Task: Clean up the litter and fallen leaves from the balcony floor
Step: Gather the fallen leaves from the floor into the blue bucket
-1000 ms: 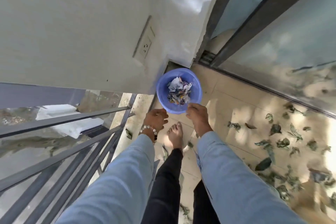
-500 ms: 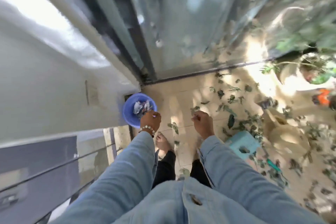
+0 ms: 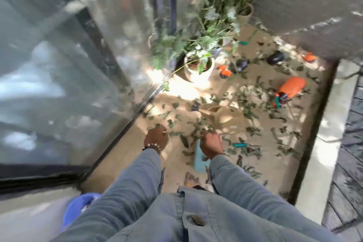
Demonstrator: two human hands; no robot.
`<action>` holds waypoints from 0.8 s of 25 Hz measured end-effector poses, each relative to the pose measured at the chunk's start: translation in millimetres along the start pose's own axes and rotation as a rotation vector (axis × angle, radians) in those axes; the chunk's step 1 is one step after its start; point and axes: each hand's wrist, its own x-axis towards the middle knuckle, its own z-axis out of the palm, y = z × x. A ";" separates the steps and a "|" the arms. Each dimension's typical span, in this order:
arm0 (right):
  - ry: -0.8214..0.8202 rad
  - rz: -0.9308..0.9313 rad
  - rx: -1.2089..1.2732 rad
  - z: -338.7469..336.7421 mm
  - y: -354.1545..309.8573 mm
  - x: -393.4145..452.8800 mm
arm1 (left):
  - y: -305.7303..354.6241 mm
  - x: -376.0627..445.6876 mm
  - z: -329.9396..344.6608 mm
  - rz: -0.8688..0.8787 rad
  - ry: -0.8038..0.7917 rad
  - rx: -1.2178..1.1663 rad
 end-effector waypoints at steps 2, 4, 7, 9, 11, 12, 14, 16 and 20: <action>0.016 0.044 0.031 -24.0 21.0 16.2 | 42.5 15.4 10.4 0.117 -0.026 0.092; 0.023 0.107 0.034 -44.9 38.3 34.6 | 80.7 31.6 19.3 0.200 -0.046 0.153; 0.105 0.175 0.099 -61.4 55.5 62.8 | 118.8 63.1 23.3 0.287 -0.069 0.266; 0.111 0.221 0.114 -69.7 57.7 82.3 | 134.7 89.2 22.9 0.314 -0.065 0.328; 0.082 0.266 0.111 -75.4 57.0 107.2 | 148.6 118.8 21.4 0.323 -0.077 0.384; 0.078 0.278 0.112 -78.5 56.7 123.8 | 157.4 135.8 19.3 0.331 -0.091 0.406; 0.098 0.300 0.126 -87.2 52.2 160.6 | 177.3 174.3 10.5 0.377 -0.131 0.452; 0.142 0.367 0.177 -103.0 43.2 196.9 | 201.7 217.1 -9.5 0.434 -0.161 0.485; 0.277 0.408 0.205 -146.8 22.0 268.7 | 262.6 297.6 -53.8 0.499 -0.167 0.485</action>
